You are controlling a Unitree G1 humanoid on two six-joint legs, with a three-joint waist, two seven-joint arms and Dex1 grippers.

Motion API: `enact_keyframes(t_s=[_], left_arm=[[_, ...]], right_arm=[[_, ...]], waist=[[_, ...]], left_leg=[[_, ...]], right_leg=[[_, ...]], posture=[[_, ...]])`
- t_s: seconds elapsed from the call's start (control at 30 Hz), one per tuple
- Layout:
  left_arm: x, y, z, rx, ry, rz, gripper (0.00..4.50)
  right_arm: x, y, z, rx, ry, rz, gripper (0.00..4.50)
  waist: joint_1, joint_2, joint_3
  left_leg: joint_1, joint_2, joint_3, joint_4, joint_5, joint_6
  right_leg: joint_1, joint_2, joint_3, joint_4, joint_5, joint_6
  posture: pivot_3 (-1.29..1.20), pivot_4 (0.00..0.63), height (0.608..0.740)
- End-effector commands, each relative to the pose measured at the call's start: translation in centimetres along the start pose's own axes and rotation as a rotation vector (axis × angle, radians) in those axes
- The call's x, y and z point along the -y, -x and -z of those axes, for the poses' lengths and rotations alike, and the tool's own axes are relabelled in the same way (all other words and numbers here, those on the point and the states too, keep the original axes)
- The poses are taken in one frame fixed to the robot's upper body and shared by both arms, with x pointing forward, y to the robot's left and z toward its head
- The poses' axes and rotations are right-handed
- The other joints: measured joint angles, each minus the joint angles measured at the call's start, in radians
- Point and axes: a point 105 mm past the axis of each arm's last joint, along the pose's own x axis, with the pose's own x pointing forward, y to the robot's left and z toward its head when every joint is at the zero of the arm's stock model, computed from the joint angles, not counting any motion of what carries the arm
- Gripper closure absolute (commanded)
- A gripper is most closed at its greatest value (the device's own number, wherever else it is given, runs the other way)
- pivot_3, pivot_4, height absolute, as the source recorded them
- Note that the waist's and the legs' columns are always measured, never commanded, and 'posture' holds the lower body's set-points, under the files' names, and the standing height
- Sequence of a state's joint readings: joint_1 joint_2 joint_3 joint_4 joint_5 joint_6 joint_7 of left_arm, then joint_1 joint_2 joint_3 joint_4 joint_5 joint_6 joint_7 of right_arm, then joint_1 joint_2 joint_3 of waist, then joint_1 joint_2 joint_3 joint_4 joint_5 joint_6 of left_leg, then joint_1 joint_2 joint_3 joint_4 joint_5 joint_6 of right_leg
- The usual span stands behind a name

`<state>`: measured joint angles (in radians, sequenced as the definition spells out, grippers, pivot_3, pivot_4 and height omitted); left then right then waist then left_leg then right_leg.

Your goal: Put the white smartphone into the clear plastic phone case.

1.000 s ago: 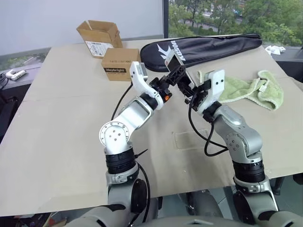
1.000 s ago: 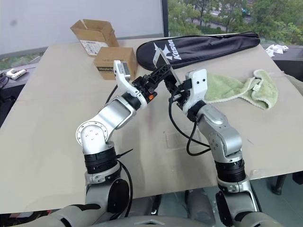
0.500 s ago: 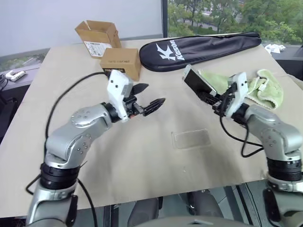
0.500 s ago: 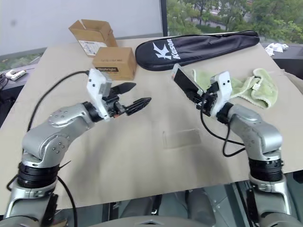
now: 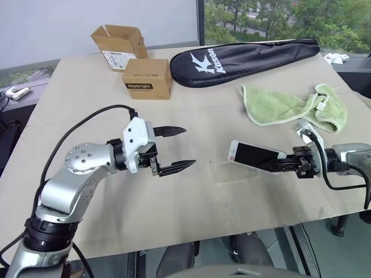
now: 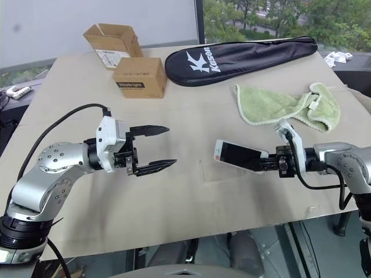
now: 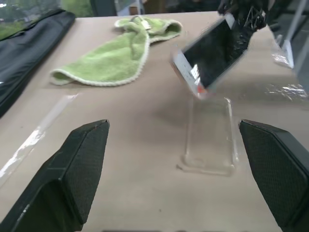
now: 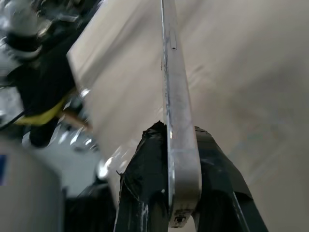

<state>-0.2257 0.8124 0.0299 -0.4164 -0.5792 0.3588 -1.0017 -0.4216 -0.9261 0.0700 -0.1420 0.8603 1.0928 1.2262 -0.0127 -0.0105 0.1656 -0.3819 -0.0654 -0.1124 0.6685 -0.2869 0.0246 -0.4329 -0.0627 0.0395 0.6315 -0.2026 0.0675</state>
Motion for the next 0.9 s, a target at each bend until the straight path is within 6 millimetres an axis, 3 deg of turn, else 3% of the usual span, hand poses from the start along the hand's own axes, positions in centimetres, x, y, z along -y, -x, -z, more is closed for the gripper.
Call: enact_keyframes(t_s=[0.03, 0.4, 0.9], left_arm=[[0.3, -0.2, -0.7, 0.025, -0.039, 0.022, 0.02], [1.1, -0.3, -0.5, 0.012, -0.043, 0.046, 0.02], [1.9, 0.4, 0.4, -0.034, -0.045, 0.099, 0.02]], right_arm=[[-0.7, -0.6, 0.1, -0.088, 0.05, -0.052, 4.5], [2.0, -1.9, 0.0, -0.193, 0.072, 0.004, 4.5], [3.2, -2.0, -0.1, -0.248, 0.067, 0.039, 4.5]], waist=[[-0.001, 0.0, 0.0], [0.002, 0.0, 0.0], [0.002, 0.0, 0.0]], left_leg=[[0.0, 0.0, 0.0, 0.0, 0.0, 0.0], [0.0, 0.0, -0.001, 0.0, 0.002, -0.004], [-0.001, 0.0, -0.002, 0.0, 0.002, -0.004]], right_leg=[[0.0, 0.0, 0.0, 0.0, 0.0, 0.0], [0.0, -0.001, -0.001, 0.0, 0.0, 0.0], [0.0, -0.002, -0.002, 0.0, 0.0, 0.0]], posture=[[0.0, 0.15, 0.74], [0.0, 0.15, 0.74], [0.0, 0.15, 0.74]])
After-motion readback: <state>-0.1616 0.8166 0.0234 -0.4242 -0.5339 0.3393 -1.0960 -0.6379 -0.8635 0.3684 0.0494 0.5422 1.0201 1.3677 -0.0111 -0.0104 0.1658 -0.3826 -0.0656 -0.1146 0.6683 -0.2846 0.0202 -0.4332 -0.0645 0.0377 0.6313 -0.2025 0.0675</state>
